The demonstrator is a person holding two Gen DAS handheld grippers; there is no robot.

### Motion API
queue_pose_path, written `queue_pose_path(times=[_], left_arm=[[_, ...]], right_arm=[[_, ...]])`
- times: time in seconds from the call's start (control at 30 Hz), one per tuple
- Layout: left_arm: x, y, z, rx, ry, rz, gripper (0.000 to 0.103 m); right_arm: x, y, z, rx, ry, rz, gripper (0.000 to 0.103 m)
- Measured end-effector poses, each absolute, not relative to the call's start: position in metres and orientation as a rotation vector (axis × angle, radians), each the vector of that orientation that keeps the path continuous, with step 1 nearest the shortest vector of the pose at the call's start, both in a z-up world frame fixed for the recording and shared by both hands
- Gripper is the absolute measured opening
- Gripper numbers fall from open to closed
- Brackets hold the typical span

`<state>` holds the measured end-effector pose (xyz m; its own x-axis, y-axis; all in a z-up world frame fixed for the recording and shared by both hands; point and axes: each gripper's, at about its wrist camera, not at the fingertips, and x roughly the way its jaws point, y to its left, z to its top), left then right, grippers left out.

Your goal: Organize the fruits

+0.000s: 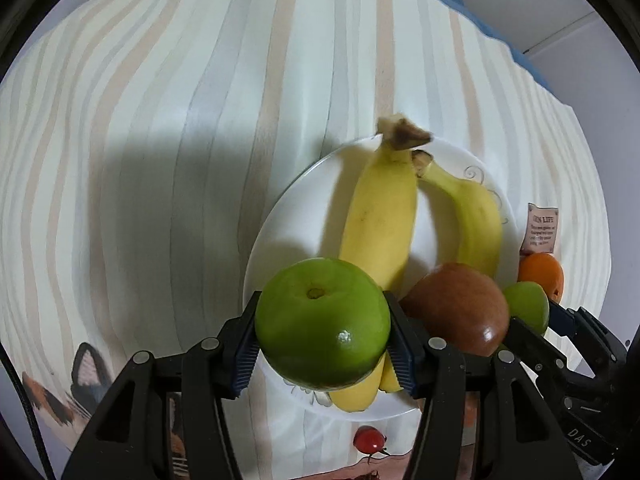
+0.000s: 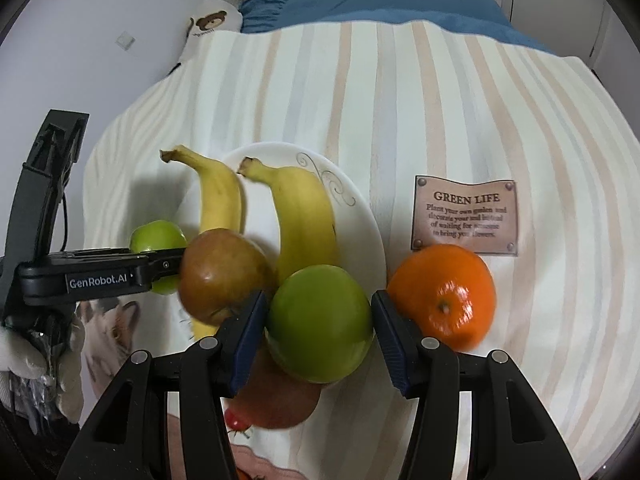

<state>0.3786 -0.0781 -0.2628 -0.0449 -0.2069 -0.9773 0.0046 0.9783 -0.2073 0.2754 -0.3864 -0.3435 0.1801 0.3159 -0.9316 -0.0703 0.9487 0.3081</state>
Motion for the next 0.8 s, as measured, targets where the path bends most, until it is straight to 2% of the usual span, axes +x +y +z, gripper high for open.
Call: queue_pose_path(times=[0.1,0.3,0.5,0.53,0.57,0.63,0.8], left_arm=[[0.381,-0.074,-0.266,-0.181,1.622,-0.167,0.055],[0.383,-0.072,-0.272,-0.207,1.623,-0.155,0.057],[0.378,-0.066,-0.272,-0.204,1.604,-0.151,0.060],[0.376,-0.066,-0.270,-0.197,1.602,-0.148,0.064],[0.377,-0.068,-0.272,-0.182,1.600,-0.136,0.075],[0.375,-0.064,-0.268,-0.161,1.589,-0.122,0.083],[0.367,-0.056,-0.263,-0.168,1.578,-0.117,0.086]], right_arm=[[0.276,-0.382,-0.346,0.216,1.362,0.270,0.058],[0.284,-0.376,-0.348,0.221,1.383,0.248,0.070],[0.289,-0.373,-0.347,0.227,1.392,0.244,0.072],[0.290,-0.372,-0.347,0.228,1.394,0.243,0.073],[0.291,-0.372,-0.347,0.228,1.394,0.241,0.073],[0.292,-0.373,-0.346,0.239,1.395,0.240,0.075],[0.287,-0.374,-0.342,0.249,1.392,0.237,0.078]])
